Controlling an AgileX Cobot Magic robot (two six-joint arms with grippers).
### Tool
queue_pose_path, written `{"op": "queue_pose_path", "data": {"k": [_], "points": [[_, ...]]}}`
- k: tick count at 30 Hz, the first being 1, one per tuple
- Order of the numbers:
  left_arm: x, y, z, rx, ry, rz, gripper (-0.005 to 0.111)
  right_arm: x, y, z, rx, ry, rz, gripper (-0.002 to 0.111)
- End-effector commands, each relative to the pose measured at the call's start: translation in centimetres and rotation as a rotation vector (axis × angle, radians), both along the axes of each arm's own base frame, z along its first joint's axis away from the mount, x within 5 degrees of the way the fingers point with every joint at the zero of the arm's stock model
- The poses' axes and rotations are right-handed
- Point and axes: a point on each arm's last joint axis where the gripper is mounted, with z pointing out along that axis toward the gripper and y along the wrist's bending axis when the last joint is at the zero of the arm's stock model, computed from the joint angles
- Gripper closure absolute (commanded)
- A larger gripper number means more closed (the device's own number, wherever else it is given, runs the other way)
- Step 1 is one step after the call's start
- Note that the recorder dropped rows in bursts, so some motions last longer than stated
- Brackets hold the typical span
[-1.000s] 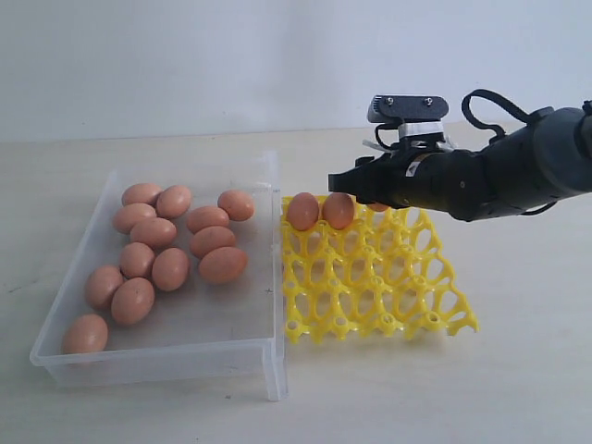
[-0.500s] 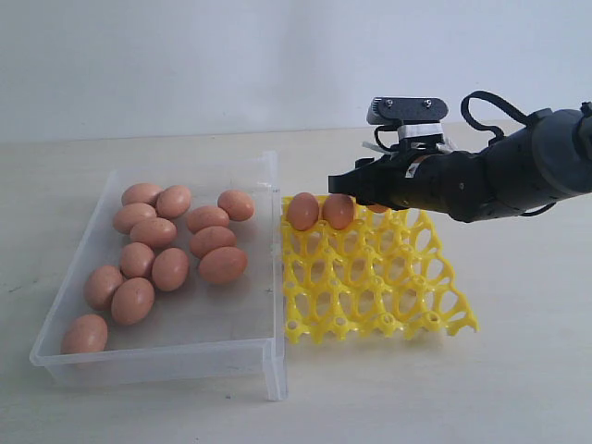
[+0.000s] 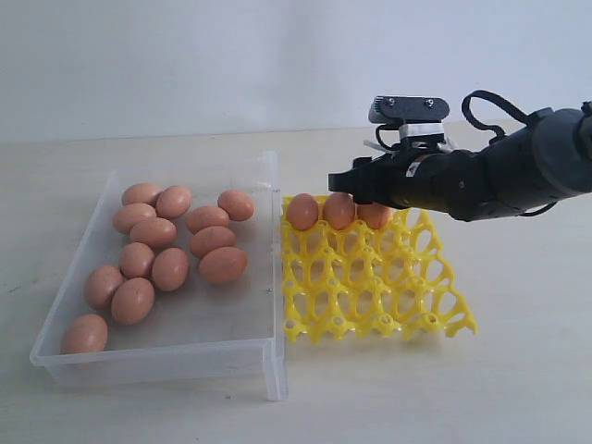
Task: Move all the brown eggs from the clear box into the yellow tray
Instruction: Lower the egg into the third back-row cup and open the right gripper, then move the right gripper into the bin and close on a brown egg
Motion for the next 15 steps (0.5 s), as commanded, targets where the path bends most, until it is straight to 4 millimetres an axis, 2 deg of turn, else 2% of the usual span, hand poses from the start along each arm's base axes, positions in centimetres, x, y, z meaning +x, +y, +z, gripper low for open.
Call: {"op": "queue_pose_path", "data": {"k": [1,4,6,9,11,12,15], "points": [[0.0,0.0,0.2,-0.001,-0.016,0.002,0.107,0.2,-0.2,2.0,0.018,-0.051,-0.006,0.051],[0.0,0.0,0.2,-0.001,-0.016,0.002,0.107,-0.5,0.3,4.3,0.032,-0.070,0.015,0.053],[0.0,0.0,0.2,-0.001,-0.016,0.002,0.107,-1.4,1.1,5.9,0.007,-0.077,0.070,0.060],[0.0,0.0,0.2,-0.001,-0.016,0.002,0.107,-3.3,3.1,7.8,-0.073,-0.081,0.205,0.084],[0.0,0.0,0.2,-0.001,-0.016,0.002,0.107,-4.7,5.0,8.5,-0.120,-0.022,0.308,0.103],[0.0,0.0,0.2,-0.001,-0.016,0.002,0.107,-5.2,5.9,8.9,-0.132,0.003,0.346,0.108],[0.0,0.0,0.2,-0.001,-0.016,0.002,0.107,-7.2,9.7,10.4,-0.230,0.072,0.553,0.107]]}}
